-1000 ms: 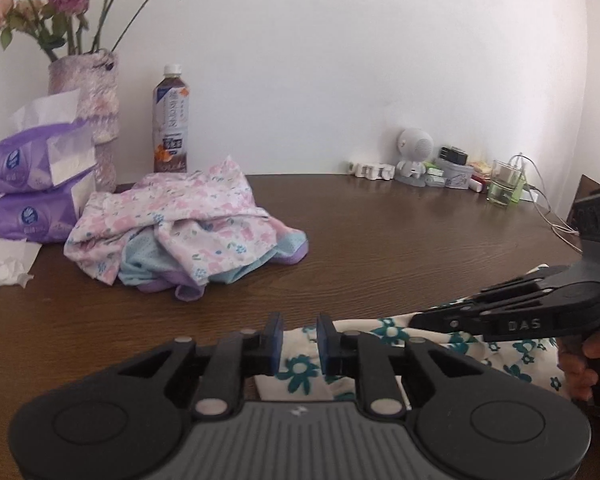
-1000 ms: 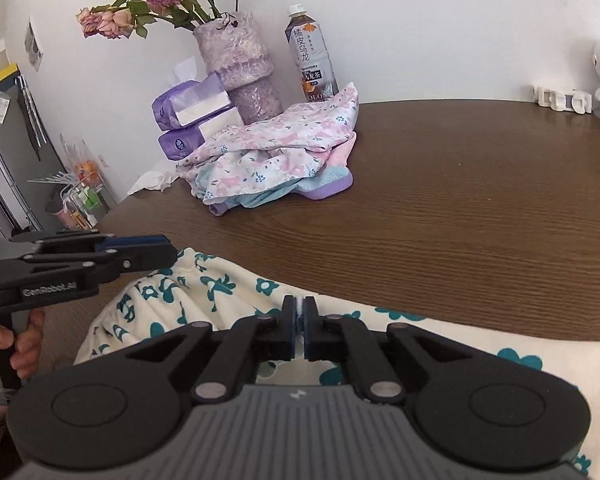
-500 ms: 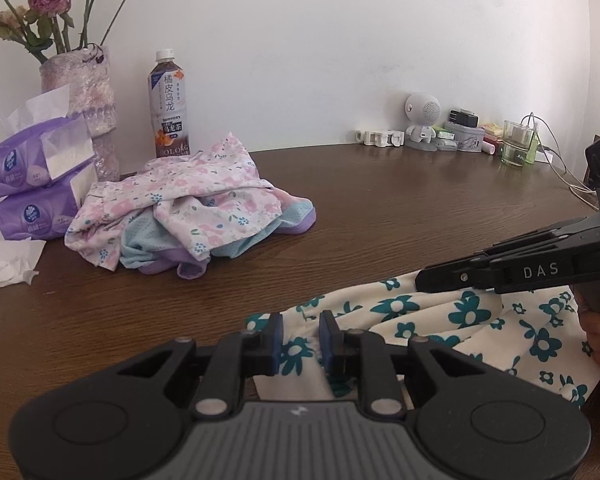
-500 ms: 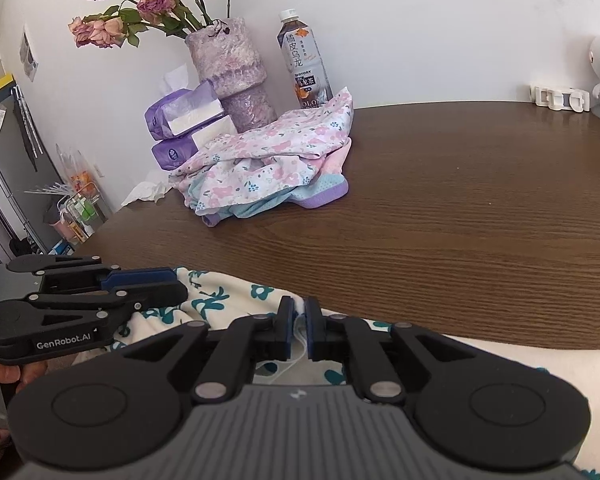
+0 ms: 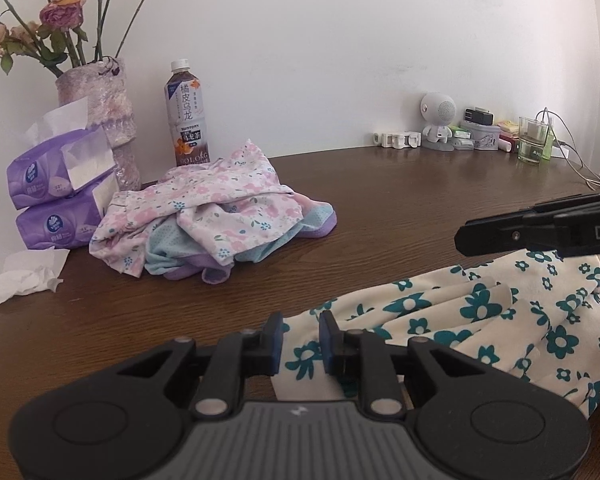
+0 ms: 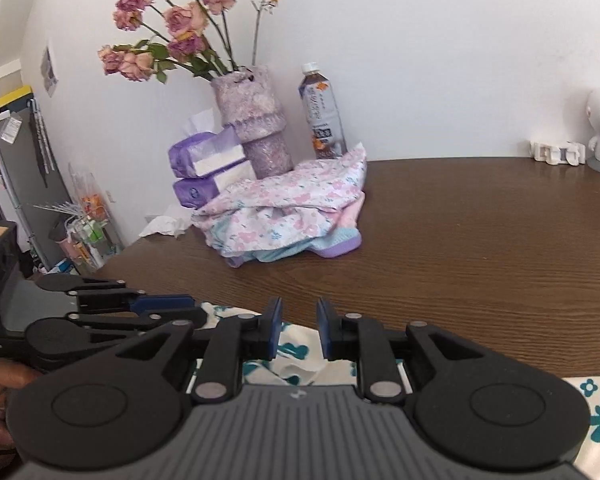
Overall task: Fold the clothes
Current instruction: 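Pinch the strip fabric with the left gripper while the right gripper holds beside it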
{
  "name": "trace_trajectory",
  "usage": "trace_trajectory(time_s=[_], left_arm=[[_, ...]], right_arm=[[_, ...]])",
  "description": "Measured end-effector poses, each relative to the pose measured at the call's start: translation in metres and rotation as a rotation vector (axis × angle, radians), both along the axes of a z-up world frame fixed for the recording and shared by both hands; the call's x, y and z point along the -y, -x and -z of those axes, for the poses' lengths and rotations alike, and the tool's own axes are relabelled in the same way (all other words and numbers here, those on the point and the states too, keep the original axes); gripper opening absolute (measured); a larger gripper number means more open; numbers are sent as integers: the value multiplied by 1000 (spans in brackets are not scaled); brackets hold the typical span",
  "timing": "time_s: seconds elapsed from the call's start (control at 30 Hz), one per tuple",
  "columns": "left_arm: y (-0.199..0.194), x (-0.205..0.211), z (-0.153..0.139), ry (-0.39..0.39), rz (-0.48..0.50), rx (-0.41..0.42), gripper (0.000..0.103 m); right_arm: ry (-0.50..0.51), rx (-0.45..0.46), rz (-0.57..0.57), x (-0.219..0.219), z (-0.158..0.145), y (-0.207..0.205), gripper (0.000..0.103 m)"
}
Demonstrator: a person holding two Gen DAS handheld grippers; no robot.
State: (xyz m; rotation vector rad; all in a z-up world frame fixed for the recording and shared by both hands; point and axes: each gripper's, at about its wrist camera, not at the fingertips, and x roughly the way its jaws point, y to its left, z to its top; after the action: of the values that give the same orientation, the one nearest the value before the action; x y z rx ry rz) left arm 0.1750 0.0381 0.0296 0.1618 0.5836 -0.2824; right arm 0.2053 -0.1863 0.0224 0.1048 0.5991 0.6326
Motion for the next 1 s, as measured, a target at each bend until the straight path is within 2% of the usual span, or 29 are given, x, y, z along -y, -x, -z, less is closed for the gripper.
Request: trace_trajectory(time_s=[0.1,0.2,0.37,0.53,0.73,0.9,1.0], left_arm=[[5,-2,-5,25,6,21,18],[16,0,-14,56,54,41,18],[30,10,-8,25,112,29,18],[32,14,2,-22,109,29,19],[33,13,3,-22,110,37,19],[44,9,-6,16,103,65,19],[60,7,-8,28,108,71,19]], right_arm=[[24,-9,-27,-7,4,3,19],[48,-17,-54,-15,9,5,19],[88,-32,-100,-27,16,10,19],[77,-15,-104,-26,11,15,21],[22,33,-143,-19,-8,38,21],[102,-31,-174,-29,12,48,22],[111,-19,-177,-31,13,50,21]])
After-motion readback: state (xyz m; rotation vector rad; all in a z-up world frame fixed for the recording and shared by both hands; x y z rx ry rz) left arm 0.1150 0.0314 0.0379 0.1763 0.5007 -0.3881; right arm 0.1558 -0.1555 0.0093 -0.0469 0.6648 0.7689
